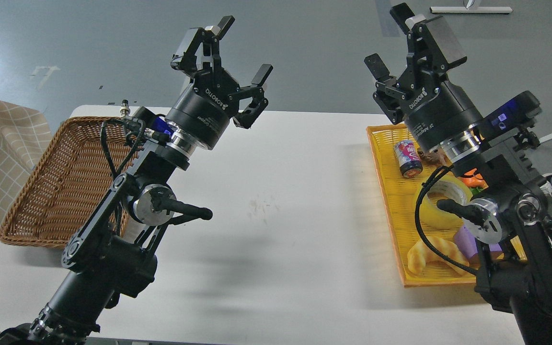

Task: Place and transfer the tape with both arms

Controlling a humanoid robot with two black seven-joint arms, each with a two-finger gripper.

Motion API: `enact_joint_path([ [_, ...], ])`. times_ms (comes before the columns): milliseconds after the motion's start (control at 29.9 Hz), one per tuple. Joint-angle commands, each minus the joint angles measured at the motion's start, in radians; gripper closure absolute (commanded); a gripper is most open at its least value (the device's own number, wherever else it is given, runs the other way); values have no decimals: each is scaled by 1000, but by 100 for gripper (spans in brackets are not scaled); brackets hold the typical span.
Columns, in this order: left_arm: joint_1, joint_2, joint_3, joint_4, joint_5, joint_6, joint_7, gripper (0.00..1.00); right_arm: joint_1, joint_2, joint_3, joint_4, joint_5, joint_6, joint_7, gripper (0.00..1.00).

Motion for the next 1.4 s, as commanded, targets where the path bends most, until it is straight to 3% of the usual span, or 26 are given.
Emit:
enact_joint_path([
  [0, 4, -3, 0, -1, -1, 6, 4, 0, -1, 0, 0, 0, 0, -2, 0, 0],
  [401, 4, -21, -3, -7, -1, 26, 25, 0, -5, 0, 3, 14, 0, -8, 0, 0],
  [1370, 17, -28, -17, -7, -1, 40, 24, 0, -33, 0, 11, 49, 2, -9, 2, 0],
])
